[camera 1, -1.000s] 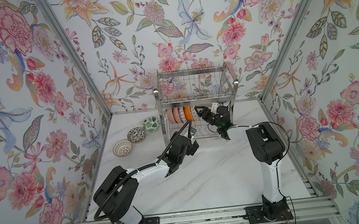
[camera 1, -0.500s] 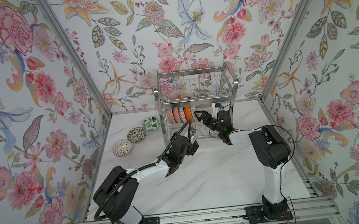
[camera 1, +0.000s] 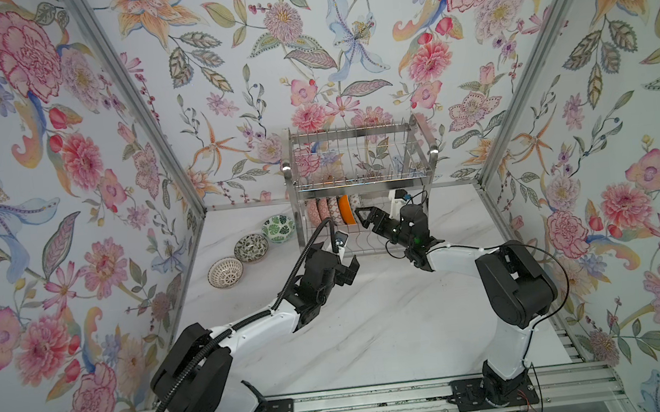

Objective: Load bowls into a dish rack
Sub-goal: Pick up the bowl from the top-left of the table.

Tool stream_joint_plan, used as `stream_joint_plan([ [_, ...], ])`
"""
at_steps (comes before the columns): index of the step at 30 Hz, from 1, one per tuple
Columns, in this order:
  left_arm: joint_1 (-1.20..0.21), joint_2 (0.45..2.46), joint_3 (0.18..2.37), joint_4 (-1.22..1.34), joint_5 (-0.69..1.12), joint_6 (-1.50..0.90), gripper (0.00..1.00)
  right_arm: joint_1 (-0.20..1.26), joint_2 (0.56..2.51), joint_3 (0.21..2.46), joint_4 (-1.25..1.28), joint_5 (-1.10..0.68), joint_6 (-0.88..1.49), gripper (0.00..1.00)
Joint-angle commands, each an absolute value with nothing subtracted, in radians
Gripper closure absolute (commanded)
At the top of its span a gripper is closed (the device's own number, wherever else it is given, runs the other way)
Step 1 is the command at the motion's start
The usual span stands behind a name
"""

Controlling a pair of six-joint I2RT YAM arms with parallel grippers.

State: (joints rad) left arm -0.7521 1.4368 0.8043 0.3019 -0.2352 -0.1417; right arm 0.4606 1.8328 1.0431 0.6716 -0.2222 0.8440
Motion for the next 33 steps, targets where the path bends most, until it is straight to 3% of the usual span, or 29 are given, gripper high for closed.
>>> stream_joint_plan([
  [1, -0.709, 1.385, 0.793, 0.169, -0.166, -0.261, 0.01, 0.467, 1.777, 1.006, 0.615, -0.195, 0.799, 0.01],
  [11, -0.623, 1.283, 0.819, -0.133, -0.103, -0.472, 0.01, 0.549, 1.697, 1.030, 0.306, -0.075, 0.607, 0.01],
  [22, -0.444, 1.282, 0.973, -0.538, -0.266, -0.495, 0.01, 0.816, 1.689, 1.160, -0.003, 0.342, 0.341, 0.01],
  [29, -0.346, 1.230, 0.893, -0.360, -0.422, -0.296, 0.01, 0.969, 1.662, 1.194, -0.021, 0.561, 0.270, 0.01],
  [33, -0.203, 1.276, 0.921, -0.354, -0.397, -0.279, 0.01, 0.994, 1.661, 1.229, -0.055, 0.496, 0.256, 0.01],
])
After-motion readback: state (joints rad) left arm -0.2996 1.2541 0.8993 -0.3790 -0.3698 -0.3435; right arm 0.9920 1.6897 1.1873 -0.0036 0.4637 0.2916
